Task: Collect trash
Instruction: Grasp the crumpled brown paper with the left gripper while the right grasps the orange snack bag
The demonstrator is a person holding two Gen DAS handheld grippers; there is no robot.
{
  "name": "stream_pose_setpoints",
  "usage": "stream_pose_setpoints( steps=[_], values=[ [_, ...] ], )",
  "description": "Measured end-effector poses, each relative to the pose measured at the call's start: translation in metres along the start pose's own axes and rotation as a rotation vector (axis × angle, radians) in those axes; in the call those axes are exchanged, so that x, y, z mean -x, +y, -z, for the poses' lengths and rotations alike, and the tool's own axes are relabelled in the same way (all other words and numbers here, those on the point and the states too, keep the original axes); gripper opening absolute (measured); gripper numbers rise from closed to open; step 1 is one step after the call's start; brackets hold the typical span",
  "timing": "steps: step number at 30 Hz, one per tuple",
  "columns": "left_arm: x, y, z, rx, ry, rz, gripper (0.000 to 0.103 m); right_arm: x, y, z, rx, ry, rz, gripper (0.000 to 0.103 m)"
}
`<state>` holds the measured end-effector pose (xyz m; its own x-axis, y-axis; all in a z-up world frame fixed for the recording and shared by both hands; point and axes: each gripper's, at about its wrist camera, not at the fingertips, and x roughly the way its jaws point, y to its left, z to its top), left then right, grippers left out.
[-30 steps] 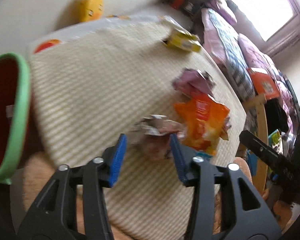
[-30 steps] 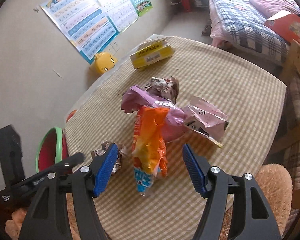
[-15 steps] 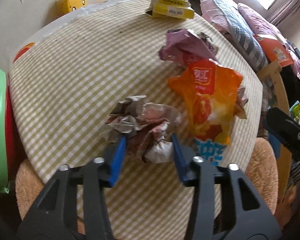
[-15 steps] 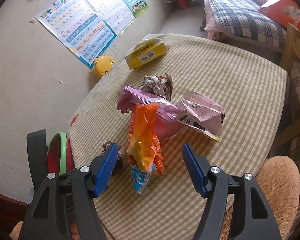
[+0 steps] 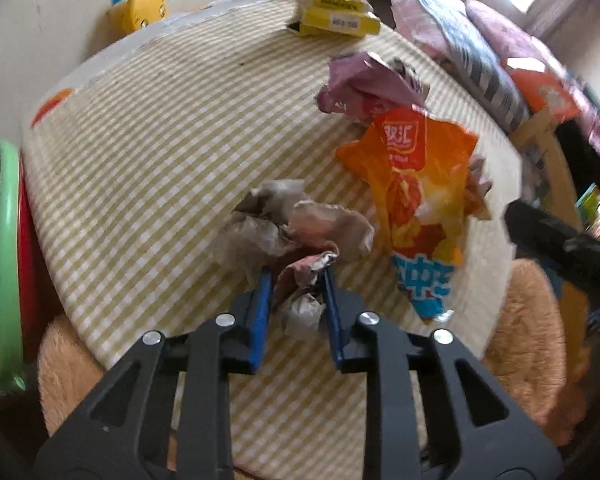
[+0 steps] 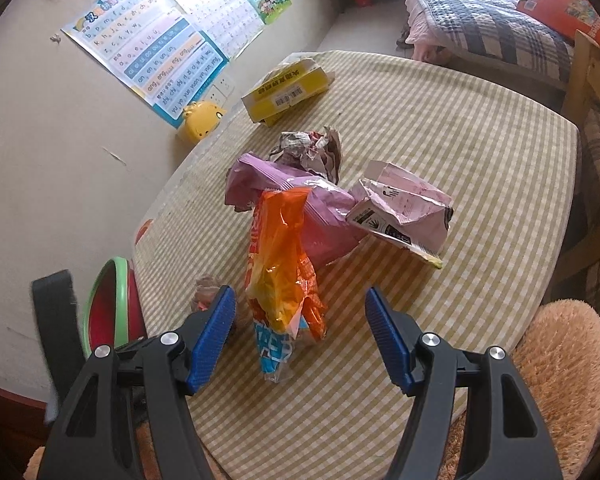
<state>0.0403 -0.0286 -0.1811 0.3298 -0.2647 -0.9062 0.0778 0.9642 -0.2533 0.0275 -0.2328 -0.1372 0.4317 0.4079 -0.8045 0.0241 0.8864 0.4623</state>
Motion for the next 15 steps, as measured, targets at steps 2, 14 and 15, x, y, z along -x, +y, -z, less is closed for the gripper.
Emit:
stream_pose_setpoints(
  steps=[2,14,15],
  values=[
    [0.012,0.009,0.004,0.032,-0.022,0.015,0.022,-0.003,0.0,0.0,0.002,0.007,0.005,0.065],
    [0.025,0.038,0.016,0.134,-0.024,0.015,0.023,-0.05,0.021,-0.005,0.076,0.075,0.038,0.065],
    [0.024,0.036,0.015,0.127,-0.024,0.012,0.023,-0.052,0.021,-0.005,0.079,0.078,0.041,0.065]
  ],
)
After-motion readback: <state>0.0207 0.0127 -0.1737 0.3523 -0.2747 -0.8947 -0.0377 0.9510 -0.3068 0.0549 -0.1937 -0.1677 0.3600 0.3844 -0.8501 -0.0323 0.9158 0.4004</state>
